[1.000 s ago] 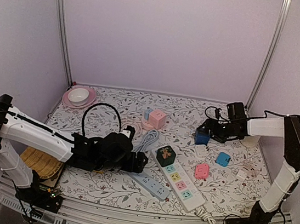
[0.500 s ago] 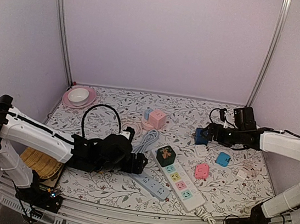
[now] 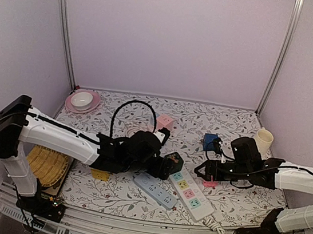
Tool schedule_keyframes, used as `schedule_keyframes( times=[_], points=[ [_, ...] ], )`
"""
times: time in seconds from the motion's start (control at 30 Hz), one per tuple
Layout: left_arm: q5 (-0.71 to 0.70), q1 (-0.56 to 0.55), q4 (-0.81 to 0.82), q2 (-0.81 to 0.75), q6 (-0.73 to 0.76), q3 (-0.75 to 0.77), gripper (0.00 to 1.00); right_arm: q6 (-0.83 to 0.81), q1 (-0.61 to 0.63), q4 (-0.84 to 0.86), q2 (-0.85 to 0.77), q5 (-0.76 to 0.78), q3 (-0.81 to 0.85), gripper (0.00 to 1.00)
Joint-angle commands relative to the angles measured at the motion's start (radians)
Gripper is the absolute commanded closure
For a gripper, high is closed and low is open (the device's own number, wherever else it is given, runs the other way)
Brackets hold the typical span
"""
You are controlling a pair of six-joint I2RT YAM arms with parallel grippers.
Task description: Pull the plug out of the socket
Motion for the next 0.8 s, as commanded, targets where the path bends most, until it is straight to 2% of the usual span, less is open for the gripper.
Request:
schedule_keyframes(
  times=[0.0,0.2,0.33,0.57,0.77],
  points=[
    [0.075,0.043,-0.008,0.057,0.171,0.070,0.07,0.076,0.077,-0.009,-0.034,0.059,-0.053,0.30],
    [0.244,0.097,0.043,0.129,0.299,0.122,0.08,0.125,0.124,0.011,-0.038,0.059,-0.097,0.46],
    [0.285,0.108,0.026,0.178,0.358,0.172,0.08,0.157,0.149,0.037,-0.030,0.050,-0.114,0.55],
    [0.388,0.152,0.039,0.227,0.418,0.205,0.11,0.207,0.178,0.106,-0.009,0.033,-0.147,0.59],
    [0.387,0.165,-0.008,0.294,0.458,0.248,0.15,0.226,0.205,0.142,0.034,0.026,-0.151,0.60]
  ],
)
